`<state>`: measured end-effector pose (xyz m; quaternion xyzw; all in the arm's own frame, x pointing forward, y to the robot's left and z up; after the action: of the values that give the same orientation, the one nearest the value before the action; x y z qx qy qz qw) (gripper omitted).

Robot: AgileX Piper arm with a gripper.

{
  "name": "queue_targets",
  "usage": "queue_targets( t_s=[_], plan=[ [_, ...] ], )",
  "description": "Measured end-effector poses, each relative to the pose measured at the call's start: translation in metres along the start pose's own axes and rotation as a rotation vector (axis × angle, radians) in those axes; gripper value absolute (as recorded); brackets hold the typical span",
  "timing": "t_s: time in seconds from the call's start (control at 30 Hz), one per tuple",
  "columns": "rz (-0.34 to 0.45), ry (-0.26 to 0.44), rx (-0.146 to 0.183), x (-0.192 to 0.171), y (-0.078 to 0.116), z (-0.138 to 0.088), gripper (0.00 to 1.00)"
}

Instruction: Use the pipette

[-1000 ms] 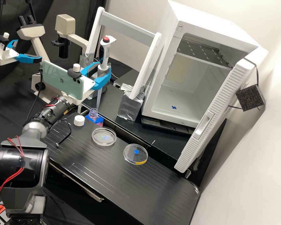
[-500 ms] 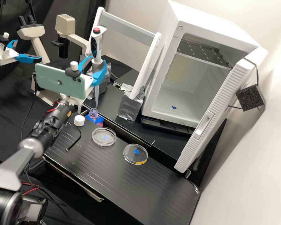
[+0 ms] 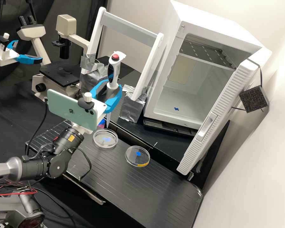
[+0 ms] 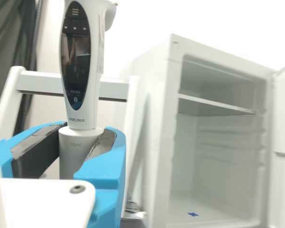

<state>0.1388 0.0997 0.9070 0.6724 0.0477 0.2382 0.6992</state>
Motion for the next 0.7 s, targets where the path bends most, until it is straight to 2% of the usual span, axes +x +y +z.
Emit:
queue_targets(
  t_s=[0.17,0.4,0.7],
  plan=[
    [0.023,-0.003,-0.028,-0.0031,0.0039,0.003,0.0],
    [0.019,0.031,-0.037,-0.0032,0.0036,0.0,0.0],
    [0.012,0.032,-0.042,-0.0032,0.0029,-0.0001,0.0]
  ],
)
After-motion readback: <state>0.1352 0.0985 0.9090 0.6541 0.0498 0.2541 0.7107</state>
